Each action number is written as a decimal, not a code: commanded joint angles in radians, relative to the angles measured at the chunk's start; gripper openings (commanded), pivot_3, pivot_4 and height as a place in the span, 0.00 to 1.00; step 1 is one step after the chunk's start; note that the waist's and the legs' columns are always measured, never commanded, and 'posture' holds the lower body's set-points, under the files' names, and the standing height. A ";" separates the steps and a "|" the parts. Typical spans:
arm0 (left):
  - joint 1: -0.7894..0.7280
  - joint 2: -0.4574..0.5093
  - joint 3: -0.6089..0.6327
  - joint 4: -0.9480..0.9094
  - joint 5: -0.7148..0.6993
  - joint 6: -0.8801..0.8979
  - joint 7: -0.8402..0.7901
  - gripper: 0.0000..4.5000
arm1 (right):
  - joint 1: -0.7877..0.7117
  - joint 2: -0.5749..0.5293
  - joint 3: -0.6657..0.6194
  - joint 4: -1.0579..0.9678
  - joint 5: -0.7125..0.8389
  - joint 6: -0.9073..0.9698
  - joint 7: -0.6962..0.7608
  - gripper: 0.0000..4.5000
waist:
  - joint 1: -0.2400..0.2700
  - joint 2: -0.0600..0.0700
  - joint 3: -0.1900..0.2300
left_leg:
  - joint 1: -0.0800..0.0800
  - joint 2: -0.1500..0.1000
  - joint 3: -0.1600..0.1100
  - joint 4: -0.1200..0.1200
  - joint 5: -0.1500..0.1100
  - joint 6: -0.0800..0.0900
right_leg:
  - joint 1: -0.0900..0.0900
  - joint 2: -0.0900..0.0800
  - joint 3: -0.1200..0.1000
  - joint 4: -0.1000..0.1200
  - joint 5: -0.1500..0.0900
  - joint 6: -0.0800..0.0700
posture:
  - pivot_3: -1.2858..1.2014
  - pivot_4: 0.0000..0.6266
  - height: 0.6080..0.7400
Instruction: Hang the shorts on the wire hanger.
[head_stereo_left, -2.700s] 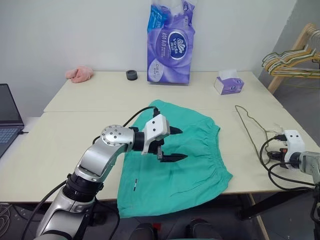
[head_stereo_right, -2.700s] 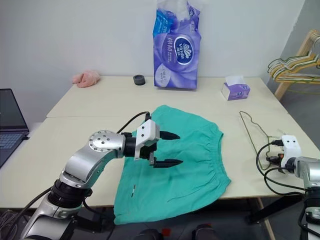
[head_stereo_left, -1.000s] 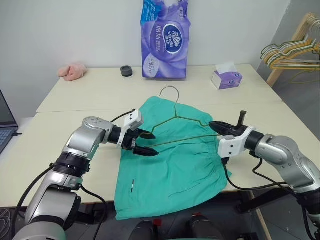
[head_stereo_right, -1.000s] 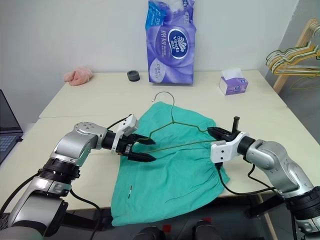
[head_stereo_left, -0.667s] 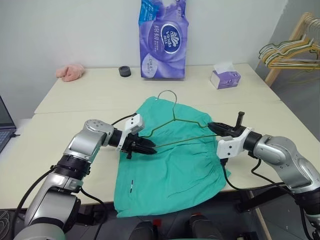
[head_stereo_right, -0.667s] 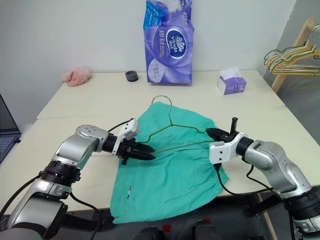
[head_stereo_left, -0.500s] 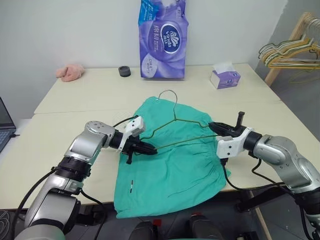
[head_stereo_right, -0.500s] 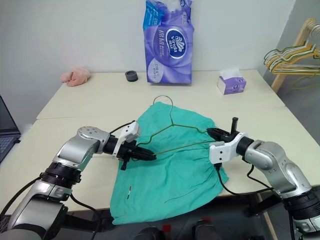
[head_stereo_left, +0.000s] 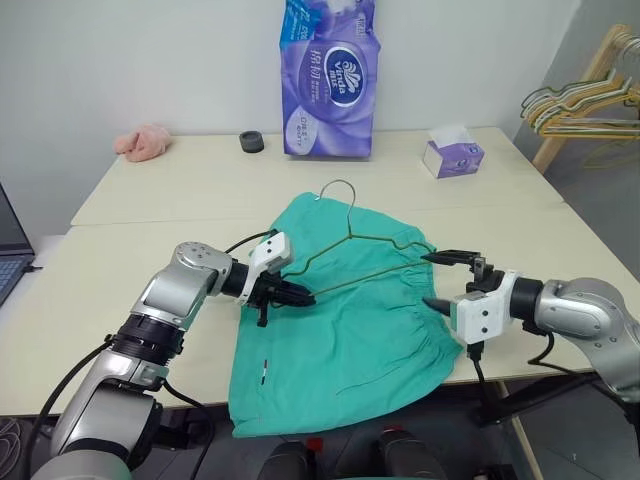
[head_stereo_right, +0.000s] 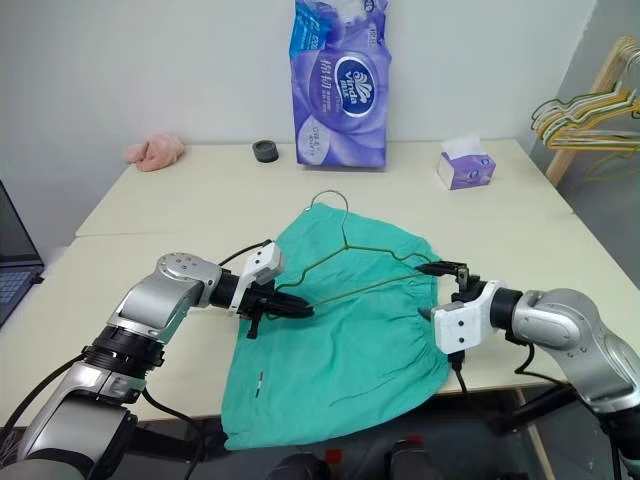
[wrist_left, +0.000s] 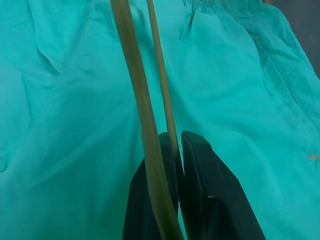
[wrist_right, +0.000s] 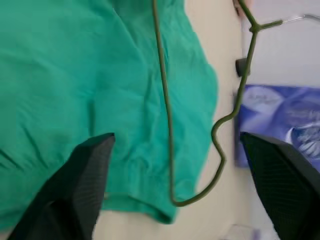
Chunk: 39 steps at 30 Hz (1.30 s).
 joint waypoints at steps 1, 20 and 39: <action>-0.005 0.018 -0.001 -0.062 0.018 -0.073 -0.014 0.00 | -0.025 0.034 -0.107 -0.090 0.183 0.276 0.004 0.93 | -0.003 0.000 0.000 | 0.000 0.000 0.000 0.000 0.000 0.000 | 0.000 0.000 0.000 0.000 0.000 0.000 | 0.46 0.13 1.00; 0.023 0.047 -0.067 -0.246 0.079 -0.227 -0.064 0.00 | -0.208 -0.084 0.123 -0.134 0.370 0.876 0.187 0.93 | -0.004 0.002 0.002 | 0.000 0.000 0.001 0.000 0.000 0.000 | -0.001 -0.001 0.000 -0.001 -0.001 0.001 | 0.46 0.12 1.00; 0.044 0.053 -0.072 -0.251 0.103 -0.279 -0.064 0.00 | -0.253 -0.080 0.224 -0.123 0.349 0.961 0.220 0.01 | -0.002 0.002 0.002 | -0.001 0.000 0.000 0.000 0.000 0.000 | -0.001 -0.001 -0.001 -0.001 -0.001 0.001 | 0.46 0.12 1.00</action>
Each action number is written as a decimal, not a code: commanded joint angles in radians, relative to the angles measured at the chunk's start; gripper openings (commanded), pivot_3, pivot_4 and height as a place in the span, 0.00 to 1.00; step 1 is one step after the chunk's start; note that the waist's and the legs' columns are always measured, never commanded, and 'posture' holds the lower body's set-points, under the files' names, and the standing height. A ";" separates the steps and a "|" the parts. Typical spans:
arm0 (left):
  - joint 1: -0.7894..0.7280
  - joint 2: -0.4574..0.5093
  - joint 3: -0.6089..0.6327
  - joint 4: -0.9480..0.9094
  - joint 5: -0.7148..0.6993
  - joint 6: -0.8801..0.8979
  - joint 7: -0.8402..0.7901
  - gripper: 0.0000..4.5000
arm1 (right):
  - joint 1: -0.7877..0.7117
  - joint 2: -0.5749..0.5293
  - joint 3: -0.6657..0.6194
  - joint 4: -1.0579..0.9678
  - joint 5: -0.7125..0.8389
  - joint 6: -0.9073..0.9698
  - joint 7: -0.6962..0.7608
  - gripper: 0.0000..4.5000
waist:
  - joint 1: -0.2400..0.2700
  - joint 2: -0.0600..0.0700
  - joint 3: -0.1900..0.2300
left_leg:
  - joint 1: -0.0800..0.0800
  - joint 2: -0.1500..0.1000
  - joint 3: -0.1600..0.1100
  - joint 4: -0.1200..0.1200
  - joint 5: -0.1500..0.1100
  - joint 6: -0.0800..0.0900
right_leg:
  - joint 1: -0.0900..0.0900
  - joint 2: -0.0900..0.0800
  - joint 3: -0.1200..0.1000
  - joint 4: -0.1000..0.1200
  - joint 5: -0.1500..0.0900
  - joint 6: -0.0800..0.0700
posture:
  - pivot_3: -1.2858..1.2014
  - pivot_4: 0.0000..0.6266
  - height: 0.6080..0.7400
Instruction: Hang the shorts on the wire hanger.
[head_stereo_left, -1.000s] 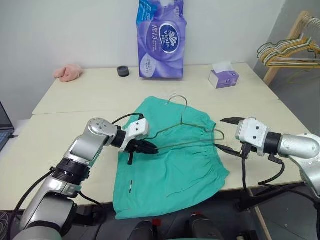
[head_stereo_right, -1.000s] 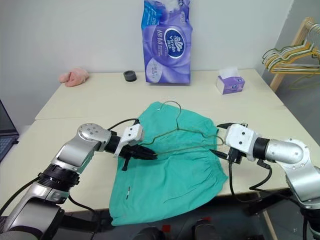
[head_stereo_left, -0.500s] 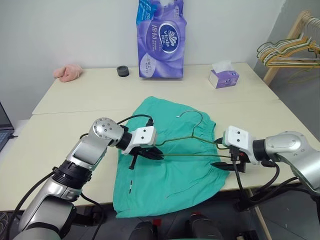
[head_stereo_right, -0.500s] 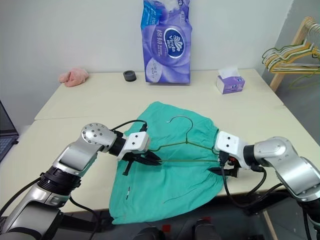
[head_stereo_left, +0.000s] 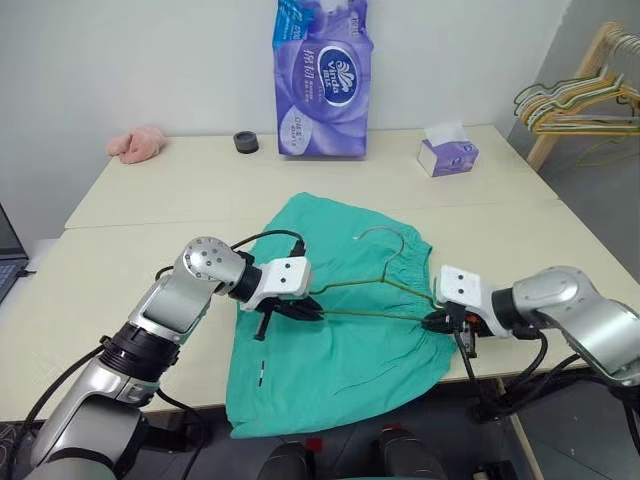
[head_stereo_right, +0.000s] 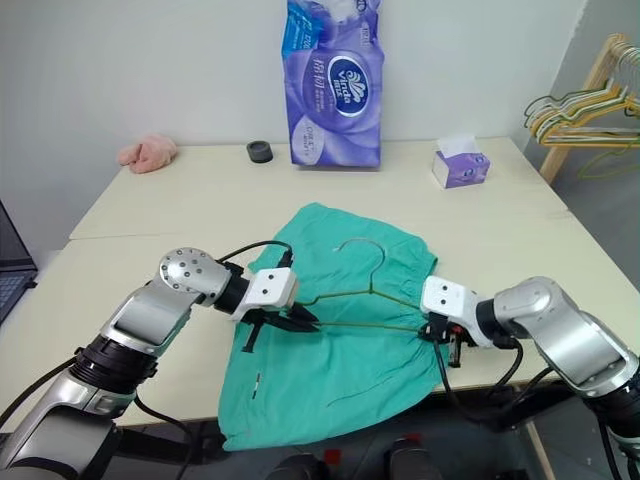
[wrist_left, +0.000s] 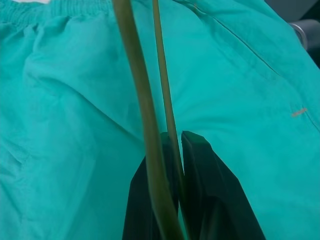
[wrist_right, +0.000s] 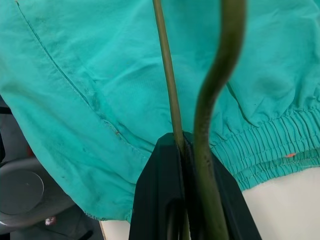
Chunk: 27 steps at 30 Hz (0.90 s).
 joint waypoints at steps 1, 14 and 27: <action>-0.002 -0.021 0.008 -0.015 -0.038 0.014 -0.009 0.00 | -0.010 -0.003 -0.028 -0.032 0.008 0.014 -0.005 0.01 | 0.000 0.000 0.000 | 0.000 0.000 0.000 0.000 0.000 0.000 | 0.000 0.000 0.000 0.000 0.000 0.000 | 0.46 0.12 1.00; -0.133 -0.088 0.242 0.254 -0.135 0.102 0.181 0.53 | 0.096 -0.030 -0.171 -0.057 0.055 0.067 -0.039 0.00 | 0.001 -0.001 0.001 | -0.001 0.000 -0.002 0.001 0.000 0.000 | 0.000 0.000 -0.002 0.001 -0.001 0.001 | 0.46 0.11 1.00; -0.037 -0.033 0.263 0.245 -0.207 0.192 0.113 0.53 | 0.579 0.028 -0.744 -0.137 0.209 0.305 -0.139 0.00 | 0.005 -0.001 0.000 | -0.003 0.000 -0.003 0.000 -0.002 -0.003 | -0.001 -0.001 -0.003 0.000 0.001 0.000 | 0.45 0.13 1.00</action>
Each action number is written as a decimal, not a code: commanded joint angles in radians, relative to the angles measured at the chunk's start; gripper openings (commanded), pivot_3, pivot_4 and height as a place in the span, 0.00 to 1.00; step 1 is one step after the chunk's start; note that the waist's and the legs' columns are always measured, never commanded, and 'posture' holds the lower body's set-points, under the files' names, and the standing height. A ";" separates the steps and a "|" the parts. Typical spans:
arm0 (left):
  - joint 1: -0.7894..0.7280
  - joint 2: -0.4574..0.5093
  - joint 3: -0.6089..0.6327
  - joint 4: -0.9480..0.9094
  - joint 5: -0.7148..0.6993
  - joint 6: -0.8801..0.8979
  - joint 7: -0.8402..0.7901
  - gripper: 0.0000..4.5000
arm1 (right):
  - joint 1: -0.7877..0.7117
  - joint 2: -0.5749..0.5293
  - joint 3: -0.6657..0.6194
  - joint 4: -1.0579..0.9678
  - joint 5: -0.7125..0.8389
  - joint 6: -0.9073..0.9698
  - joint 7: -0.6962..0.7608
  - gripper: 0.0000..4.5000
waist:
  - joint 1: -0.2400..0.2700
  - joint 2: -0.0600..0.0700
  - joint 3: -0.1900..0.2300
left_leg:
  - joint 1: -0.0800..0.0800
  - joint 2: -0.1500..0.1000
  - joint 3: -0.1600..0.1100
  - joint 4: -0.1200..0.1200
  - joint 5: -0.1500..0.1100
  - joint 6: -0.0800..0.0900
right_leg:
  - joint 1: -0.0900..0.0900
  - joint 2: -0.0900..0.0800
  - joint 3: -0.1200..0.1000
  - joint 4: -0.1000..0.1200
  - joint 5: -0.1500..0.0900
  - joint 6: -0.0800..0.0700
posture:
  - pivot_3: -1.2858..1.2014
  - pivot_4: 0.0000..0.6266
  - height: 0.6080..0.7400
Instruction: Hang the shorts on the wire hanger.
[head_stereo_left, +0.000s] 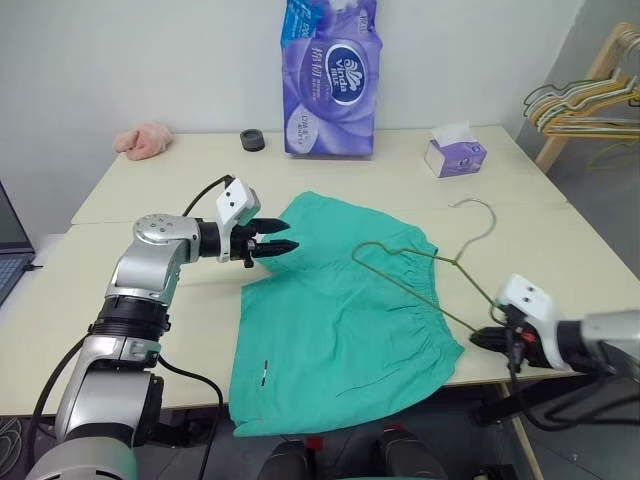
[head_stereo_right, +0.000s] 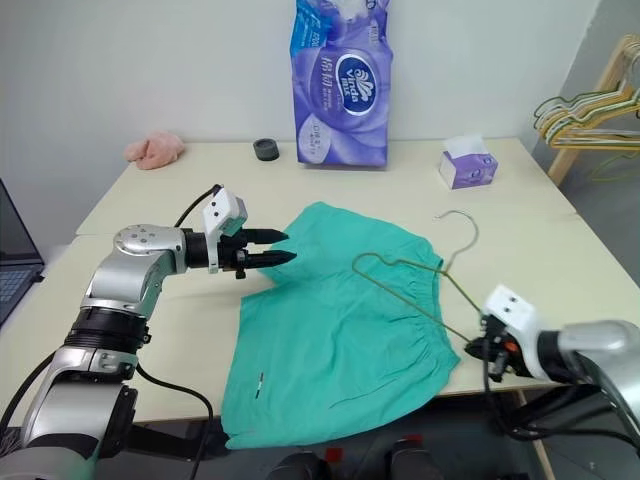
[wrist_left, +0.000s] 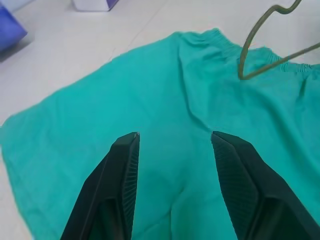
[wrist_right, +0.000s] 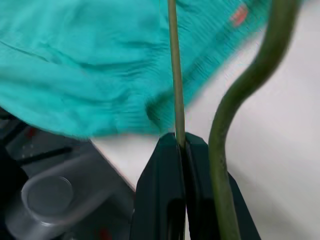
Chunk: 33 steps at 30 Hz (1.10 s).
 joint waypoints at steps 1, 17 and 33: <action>0.053 0.031 -0.025 -0.139 -0.060 0.081 -0.090 0.53 | 0.090 0.035 -0.161 -0.034 0.039 0.058 -0.028 0.00 | -0.001 0.000 0.000 | 0.000 0.000 0.000 0.000 0.000 0.000 | 0.000 0.000 0.000 0.000 0.000 0.000 | 0.45 0.13 1.00; 0.072 -0.032 -0.079 -0.211 -0.046 0.066 -0.098 0.53 | 0.323 0.151 -0.255 -0.106 0.137 0.165 -0.121 0.00 | -0.007 0.000 0.000 | 0.004 0.001 0.003 0.001 0.000 0.000 | 0.004 0.002 0.004 0.000 -0.004 0.006 | 0.45 0.13 1.00; -0.001 -0.039 -0.044 -0.051 0.024 -0.075 0.011 0.53 | 0.340 0.092 -0.268 -0.147 0.257 0.179 -0.105 0.00 | -0.005 0.000 0.000 | 0.004 0.001 0.003 0.001 0.000 0.000 | 0.004 0.002 0.003 -0.001 -0.004 0.006 | 0.45 0.13 1.00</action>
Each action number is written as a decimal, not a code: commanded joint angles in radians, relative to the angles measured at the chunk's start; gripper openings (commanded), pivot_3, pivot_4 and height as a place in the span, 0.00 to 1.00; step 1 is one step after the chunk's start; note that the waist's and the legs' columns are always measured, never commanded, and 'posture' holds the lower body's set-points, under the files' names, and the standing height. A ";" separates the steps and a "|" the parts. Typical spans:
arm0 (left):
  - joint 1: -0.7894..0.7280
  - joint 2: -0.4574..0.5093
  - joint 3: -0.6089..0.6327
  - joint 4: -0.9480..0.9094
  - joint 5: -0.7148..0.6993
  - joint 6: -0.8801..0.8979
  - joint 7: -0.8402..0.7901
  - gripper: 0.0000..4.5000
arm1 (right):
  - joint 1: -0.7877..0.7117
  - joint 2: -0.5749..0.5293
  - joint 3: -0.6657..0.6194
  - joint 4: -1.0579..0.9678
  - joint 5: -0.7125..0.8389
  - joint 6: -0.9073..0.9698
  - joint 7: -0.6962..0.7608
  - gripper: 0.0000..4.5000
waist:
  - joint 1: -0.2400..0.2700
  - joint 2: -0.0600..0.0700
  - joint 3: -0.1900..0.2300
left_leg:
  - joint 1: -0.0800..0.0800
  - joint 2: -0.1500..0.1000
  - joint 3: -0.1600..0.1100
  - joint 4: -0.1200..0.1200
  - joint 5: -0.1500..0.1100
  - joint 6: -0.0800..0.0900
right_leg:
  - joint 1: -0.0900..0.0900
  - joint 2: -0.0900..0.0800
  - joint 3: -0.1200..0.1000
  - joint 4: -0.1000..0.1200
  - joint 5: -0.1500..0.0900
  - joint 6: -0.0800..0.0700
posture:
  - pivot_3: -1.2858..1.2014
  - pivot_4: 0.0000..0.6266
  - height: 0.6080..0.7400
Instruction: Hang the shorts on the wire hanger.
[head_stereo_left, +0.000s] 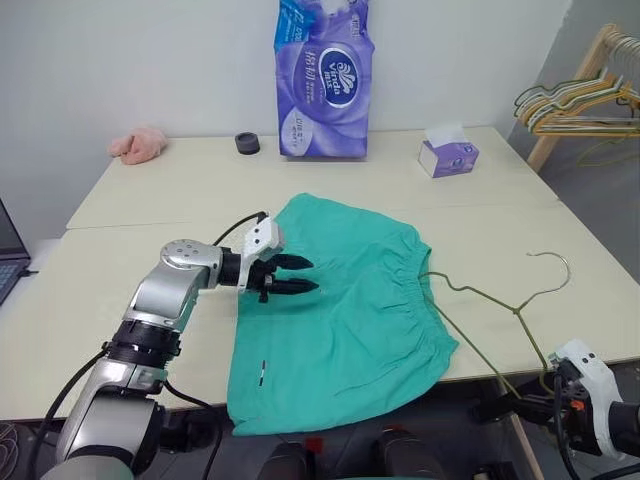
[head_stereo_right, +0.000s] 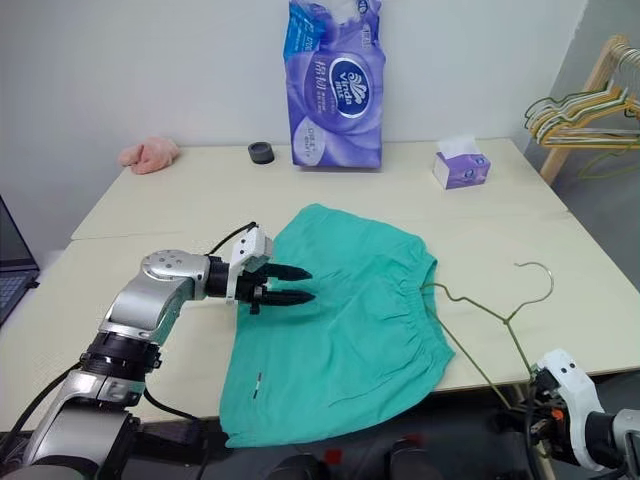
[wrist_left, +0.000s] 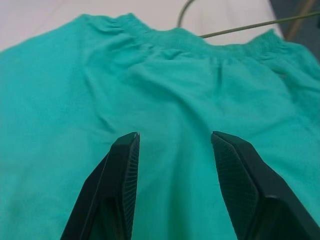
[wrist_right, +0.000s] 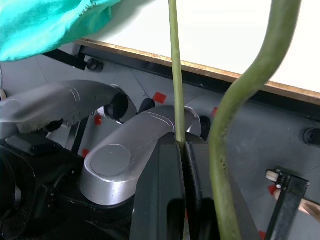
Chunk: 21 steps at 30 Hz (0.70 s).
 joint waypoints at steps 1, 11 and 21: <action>-0.040 0.003 0.036 0.027 0.009 -0.044 0.022 0.53 | -0.014 -0.018 -0.004 -0.017 0.033 -0.011 0.011 0.00 | -0.001 0.000 0.000 | 0.000 0.000 0.000 0.000 0.000 0.000 | 0.000 0.000 0.000 0.000 0.000 0.000 | 0.45 0.13 1.00; -0.065 -0.005 0.049 0.037 0.005 -0.060 0.056 0.53 | -0.156 -0.048 0.151 0.133 0.044 0.003 0.001 0.00 | 0.002 -0.001 0.001 | 0.000 0.000 0.000 0.000 0.000 0.000 | 0.000 0.000 0.000 0.000 0.000 0.000 | 0.46 0.13 1.00; -0.038 0.001 0.064 -0.007 0.000 -0.045 0.077 0.53 | -0.269 -0.090 0.212 0.346 0.046 0.007 0.020 0.00 | 0.006 -0.001 0.001 | 0.000 0.000 -0.001 0.000 0.000 0.000 | 0.000 0.000 -0.001 0.000 0.000 0.000 | 0.47 0.12 1.00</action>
